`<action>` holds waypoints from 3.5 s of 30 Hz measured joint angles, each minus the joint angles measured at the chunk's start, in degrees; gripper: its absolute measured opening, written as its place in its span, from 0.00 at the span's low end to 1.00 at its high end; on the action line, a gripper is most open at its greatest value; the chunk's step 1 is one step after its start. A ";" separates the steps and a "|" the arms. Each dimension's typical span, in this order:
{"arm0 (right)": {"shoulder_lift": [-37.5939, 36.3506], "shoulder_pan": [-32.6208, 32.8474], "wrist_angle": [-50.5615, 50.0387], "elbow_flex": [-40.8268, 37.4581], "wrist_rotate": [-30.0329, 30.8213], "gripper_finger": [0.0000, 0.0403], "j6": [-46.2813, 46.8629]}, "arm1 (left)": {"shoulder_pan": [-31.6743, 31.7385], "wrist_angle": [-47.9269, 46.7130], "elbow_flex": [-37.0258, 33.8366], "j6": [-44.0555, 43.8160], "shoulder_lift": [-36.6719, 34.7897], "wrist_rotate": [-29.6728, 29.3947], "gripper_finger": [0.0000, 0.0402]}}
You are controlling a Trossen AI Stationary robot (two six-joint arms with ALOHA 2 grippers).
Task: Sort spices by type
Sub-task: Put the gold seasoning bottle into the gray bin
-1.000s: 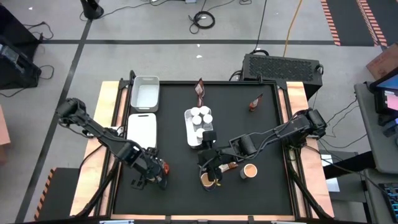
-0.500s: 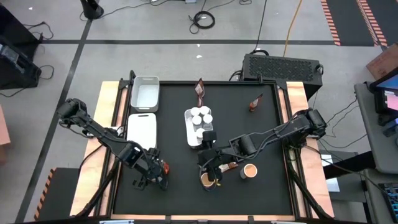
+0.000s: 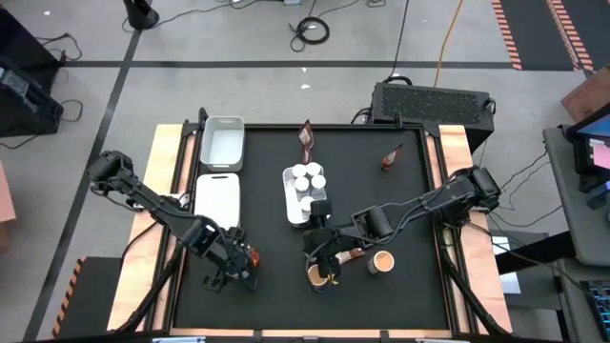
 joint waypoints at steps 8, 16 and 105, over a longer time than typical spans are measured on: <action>0.00 -0.01 0.00 0.00 0.00 0.66 4.24 | 0.57 -0.03 0.00 3.16 0.00 1.79 0.81; 0.00 0.79 -0.36 0.00 0.05 0.66 12.26 | 0.57 -0.28 0.02 6.10 -0.09 0.58 0.71; 9.73 1.66 -6.67 0.90 16.46 0.66 11.36 | 95.14 -10.78 29.55 27.53 16.36 -4.85 0.85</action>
